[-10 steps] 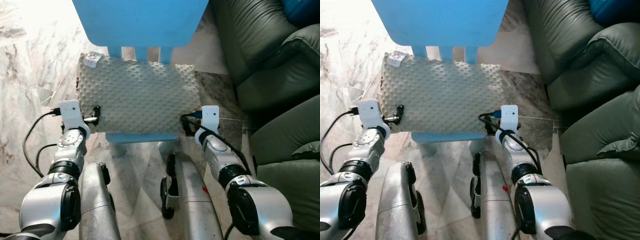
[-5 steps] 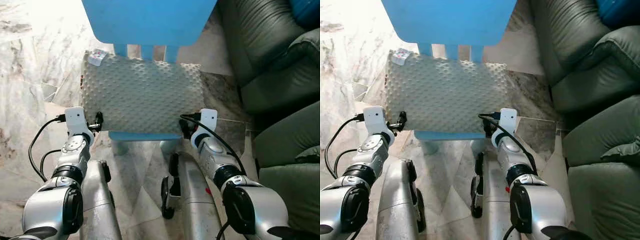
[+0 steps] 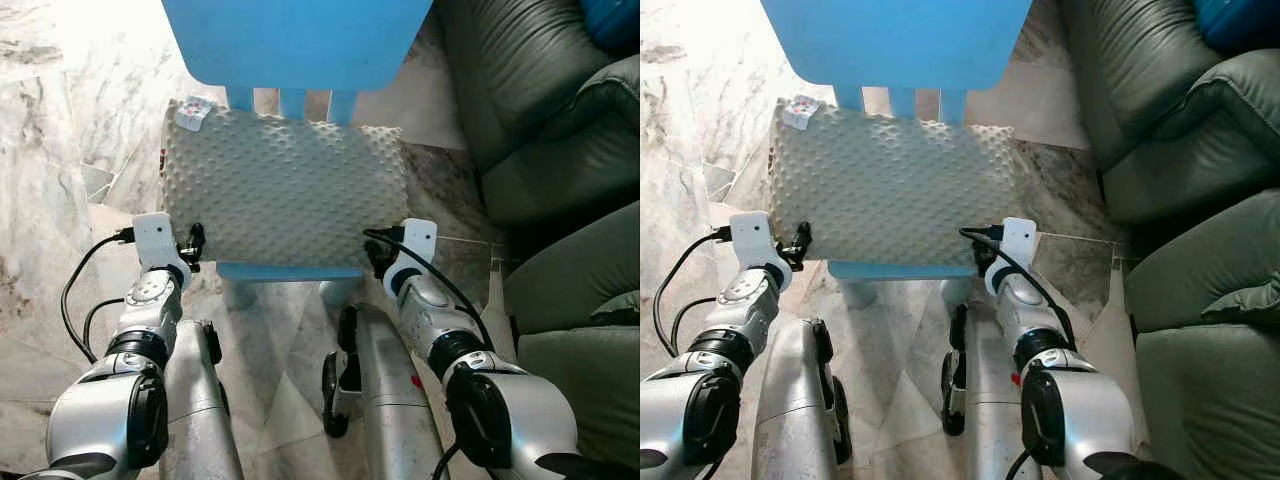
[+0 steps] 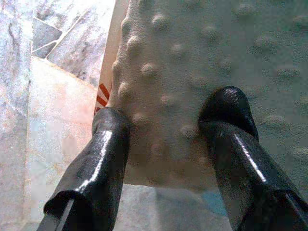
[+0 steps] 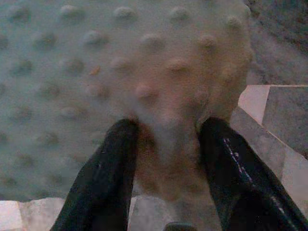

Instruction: Move the pillow to the sofa

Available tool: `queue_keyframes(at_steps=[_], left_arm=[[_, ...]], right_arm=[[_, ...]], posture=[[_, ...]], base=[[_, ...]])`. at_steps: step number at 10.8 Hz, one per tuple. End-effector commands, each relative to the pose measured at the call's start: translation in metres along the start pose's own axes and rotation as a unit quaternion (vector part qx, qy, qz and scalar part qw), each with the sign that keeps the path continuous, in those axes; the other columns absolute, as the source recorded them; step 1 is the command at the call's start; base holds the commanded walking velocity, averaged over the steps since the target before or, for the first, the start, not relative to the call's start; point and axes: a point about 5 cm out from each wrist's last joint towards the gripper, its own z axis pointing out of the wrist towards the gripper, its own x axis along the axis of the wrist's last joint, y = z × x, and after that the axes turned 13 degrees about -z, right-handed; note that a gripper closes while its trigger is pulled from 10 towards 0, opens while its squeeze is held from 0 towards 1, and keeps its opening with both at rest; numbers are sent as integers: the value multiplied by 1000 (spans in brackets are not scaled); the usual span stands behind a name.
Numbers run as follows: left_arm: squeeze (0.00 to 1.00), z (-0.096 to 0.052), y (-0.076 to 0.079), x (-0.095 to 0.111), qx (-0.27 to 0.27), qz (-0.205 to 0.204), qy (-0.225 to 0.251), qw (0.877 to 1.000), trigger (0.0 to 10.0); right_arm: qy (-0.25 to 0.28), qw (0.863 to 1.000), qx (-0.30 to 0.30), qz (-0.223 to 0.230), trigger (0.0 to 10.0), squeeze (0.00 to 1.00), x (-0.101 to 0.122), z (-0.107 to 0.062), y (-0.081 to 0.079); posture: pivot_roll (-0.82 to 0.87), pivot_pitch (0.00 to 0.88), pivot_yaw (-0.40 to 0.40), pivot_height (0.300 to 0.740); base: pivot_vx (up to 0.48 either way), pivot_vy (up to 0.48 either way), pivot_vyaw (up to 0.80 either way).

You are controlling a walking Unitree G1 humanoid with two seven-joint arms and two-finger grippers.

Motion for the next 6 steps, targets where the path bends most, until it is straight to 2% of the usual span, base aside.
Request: queue_keyframes(at_steps=[1, 3, 6], left_arm=[[0, -5, -4, -17, 5, 3, -26, 1000, 0], [0, -5, -3, -17, 0, -1, -25, 1000, 0], [0, -3, 2, -15, -1, 3, -28, 1000, 0]], right_arm=[[-35, 999, -1, 6, 0, 0, -19, -5, 1], [-37, 999, 11, -7, 0, 0, -17, -4, -1], [-25, 1000, 5, -12, 0, 0, -3, 0, 7]], posture=[[108, 397, -119, 554], [100, 379, -125, 554], [89, 322, -132, 554]], base=[[0, 0, 0], [0, 0, 0], [0, 0, 0]])
